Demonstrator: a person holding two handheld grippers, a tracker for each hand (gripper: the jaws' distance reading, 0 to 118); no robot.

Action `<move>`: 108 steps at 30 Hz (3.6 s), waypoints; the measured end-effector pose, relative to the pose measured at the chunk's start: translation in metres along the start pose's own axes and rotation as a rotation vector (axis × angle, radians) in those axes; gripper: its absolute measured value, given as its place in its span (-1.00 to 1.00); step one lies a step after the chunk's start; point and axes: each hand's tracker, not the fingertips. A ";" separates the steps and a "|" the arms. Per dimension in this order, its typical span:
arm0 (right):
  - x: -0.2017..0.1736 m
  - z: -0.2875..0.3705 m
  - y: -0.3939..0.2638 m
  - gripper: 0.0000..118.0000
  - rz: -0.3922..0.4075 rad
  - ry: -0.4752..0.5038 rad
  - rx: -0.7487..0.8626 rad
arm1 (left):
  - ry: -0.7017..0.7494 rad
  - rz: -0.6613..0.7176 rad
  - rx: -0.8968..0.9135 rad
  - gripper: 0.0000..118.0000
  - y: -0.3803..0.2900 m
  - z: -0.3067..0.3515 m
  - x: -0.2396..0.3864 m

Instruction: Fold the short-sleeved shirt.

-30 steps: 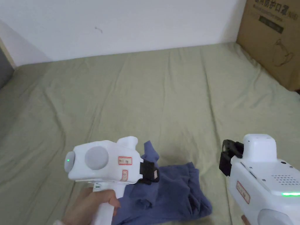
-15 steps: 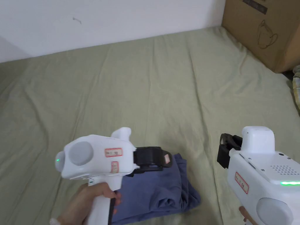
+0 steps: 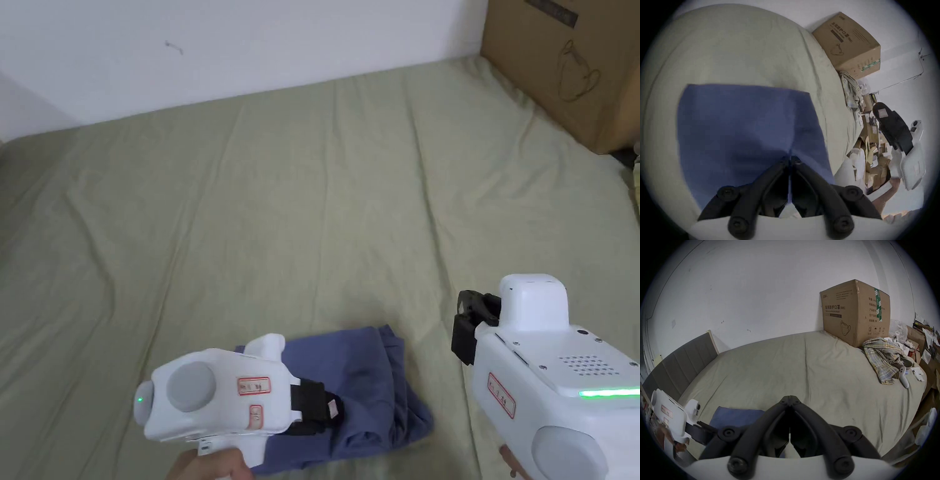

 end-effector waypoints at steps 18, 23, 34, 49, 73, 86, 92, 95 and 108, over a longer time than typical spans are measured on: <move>0.011 0.006 0.001 -0.98 -0.009 -0.025 0.001 | -0.067 -0.138 -0.101 -0.95 -0.011 -0.044 0.059; 0.008 0.012 0.005 -0.98 0.008 -0.017 0.000 | -0.060 -0.170 -0.084 -0.96 -0.020 -0.040 0.059; -0.036 0.015 0.037 -0.98 0.088 0.118 -0.043 | -0.109 0.011 0.220 -0.95 -0.021 0.085 -0.025; -0.115 -0.079 -0.041 -0.98 0.124 0.212 -0.588 | -0.125 0.268 0.315 -0.95 -0.081 0.128 -0.135; -0.115 -0.091 -0.040 -0.98 0.123 0.208 -0.625 | -0.469 0.338 0.145 1.00 0.001 0.026 -0.156; -0.110 -0.079 -0.031 -0.98 0.059 0.218 -0.609 | -0.379 0.348 0.084 -0.61 -0.002 0.018 -0.159; -0.121 -0.048 -0.003 -0.98 0.114 0.212 -0.431 | -0.187 0.235 0.096 -0.61 0.006 0.073 -0.167; -0.130 -0.030 0.011 -0.98 0.178 0.205 -0.303 | -0.017 0.175 0.096 -0.61 0.008 0.112 -0.178; -0.154 0.007 0.033 -0.98 0.229 0.182 -0.061 | 0.815 -0.069 0.004 -0.61 0.002 0.220 -0.229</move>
